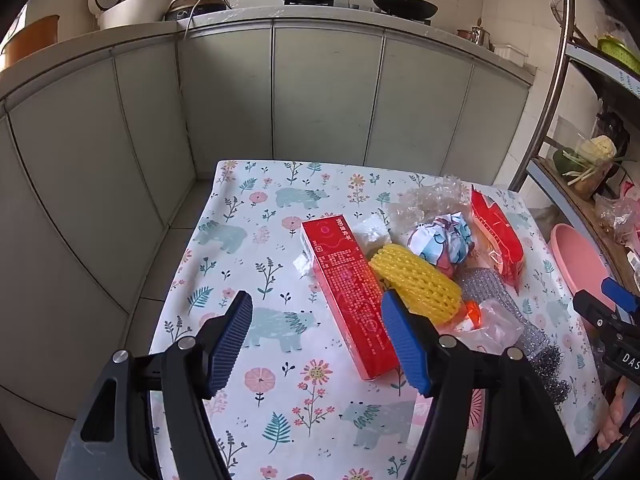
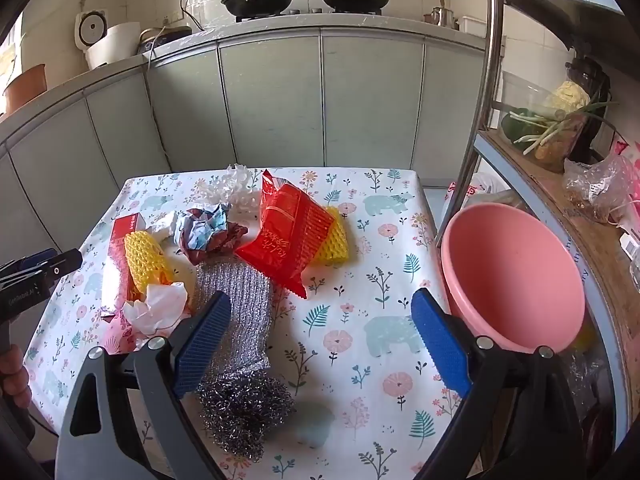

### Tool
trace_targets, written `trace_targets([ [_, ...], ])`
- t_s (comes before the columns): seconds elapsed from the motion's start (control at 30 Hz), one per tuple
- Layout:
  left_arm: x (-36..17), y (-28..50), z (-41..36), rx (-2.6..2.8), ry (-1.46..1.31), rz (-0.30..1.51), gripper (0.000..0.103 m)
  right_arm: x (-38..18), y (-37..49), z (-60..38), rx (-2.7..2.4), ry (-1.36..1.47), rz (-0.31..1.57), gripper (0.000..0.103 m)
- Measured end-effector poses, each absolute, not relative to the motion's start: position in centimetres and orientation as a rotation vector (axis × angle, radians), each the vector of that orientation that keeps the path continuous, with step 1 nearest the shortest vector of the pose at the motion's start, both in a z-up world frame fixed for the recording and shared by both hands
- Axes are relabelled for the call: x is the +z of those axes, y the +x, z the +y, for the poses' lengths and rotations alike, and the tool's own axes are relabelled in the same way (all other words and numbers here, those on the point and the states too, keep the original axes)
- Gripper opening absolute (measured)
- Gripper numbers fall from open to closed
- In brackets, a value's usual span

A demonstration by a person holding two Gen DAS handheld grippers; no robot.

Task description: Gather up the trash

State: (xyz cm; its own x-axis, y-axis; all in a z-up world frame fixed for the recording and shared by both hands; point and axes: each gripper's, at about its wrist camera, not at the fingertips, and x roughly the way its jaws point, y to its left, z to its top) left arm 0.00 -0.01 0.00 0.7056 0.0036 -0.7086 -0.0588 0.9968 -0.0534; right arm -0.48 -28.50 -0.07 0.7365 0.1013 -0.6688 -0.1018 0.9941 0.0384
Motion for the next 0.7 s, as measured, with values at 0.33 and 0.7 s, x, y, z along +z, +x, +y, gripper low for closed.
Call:
trace_targets([
  [0.33, -0.02, -0.06, 0.5, 0.034, -0.088, 0.789, 0.067, -0.05, -0.4, -28.36, 0.112, 0.002, 0.737, 0.092],
  [0.7, -0.04, -0.15, 0.45, 0.031, -0.088, 0.786, 0.067, -0.23, -0.56, -28.02, 0.111, -0.001, 0.74, 0.092],
])
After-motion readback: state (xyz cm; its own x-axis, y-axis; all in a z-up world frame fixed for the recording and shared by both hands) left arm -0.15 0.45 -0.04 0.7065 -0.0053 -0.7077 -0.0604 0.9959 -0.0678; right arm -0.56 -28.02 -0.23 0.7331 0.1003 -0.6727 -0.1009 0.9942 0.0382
